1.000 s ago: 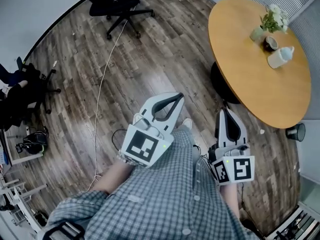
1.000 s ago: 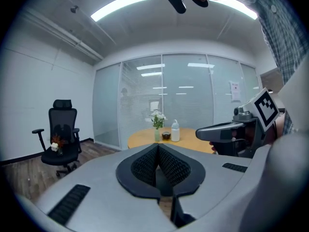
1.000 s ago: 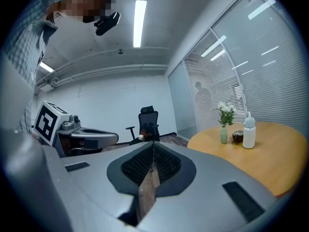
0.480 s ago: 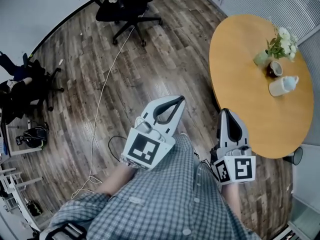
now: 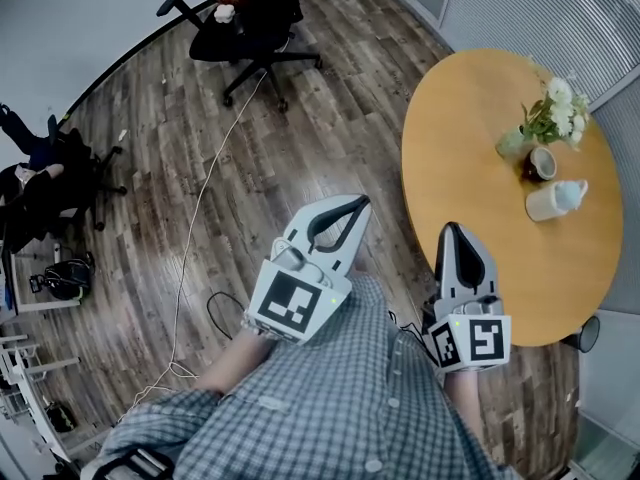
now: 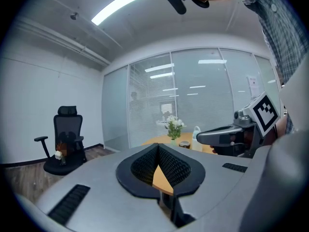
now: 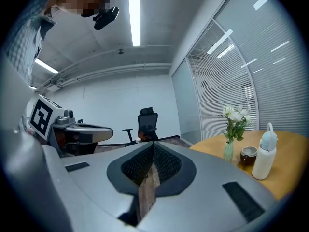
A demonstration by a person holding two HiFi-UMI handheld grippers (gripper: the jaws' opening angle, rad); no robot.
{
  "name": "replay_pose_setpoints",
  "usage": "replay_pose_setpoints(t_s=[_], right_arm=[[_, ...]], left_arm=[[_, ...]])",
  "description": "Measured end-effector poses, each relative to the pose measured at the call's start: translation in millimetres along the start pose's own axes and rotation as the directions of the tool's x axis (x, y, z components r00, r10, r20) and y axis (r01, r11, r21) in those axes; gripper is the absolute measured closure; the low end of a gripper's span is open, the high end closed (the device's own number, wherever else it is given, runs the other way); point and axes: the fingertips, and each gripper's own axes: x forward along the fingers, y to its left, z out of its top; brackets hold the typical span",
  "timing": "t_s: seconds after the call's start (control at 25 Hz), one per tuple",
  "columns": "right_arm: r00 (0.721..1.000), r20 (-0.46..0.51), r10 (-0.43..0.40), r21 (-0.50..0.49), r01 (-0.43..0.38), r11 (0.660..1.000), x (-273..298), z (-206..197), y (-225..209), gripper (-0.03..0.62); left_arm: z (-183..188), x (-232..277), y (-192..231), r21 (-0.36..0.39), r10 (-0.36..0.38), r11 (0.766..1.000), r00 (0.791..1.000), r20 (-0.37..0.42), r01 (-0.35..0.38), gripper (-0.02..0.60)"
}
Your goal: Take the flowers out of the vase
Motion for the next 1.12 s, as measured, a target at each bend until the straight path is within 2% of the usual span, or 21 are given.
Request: replay_pose_setpoints(t_s=[0.28, 0.64, 0.76, 0.92, 1.12], right_arm=[[0.999, 0.025, -0.040, 0.020, 0.040, 0.999, 0, 7, -22, 0.583], [0.975, 0.033, -0.221, 0.032, 0.220, 0.975, 3, 10, -63, 0.583], [0.954, 0.035, -0.298, 0.040, 0.297, 0.954, 10, 13, -79, 0.583], [0.911, 0.034, -0.411, 0.042, 0.410, 0.911, 24, 23, -109, 0.583], [0.857, 0.036, -0.514, 0.046, 0.513, 0.857, 44, 37, -147, 0.583]], left_arm=[[4, 20, -1, 0.011, -0.026, 1.000, 1.000, -0.006, 0.026, 0.574], [14, 80, 9, 0.030, -0.156, 0.987, 0.988, 0.014, 0.156, 0.574], [19, 113, 10, 0.037, -0.238, 0.971, 0.971, 0.021, 0.237, 0.574], [33, 164, 16, 0.055, -0.326, 0.944, 0.945, 0.037, 0.324, 0.575], [41, 219, 20, 0.075, -0.435, 0.899, 0.900, 0.020, 0.432, 0.574]])
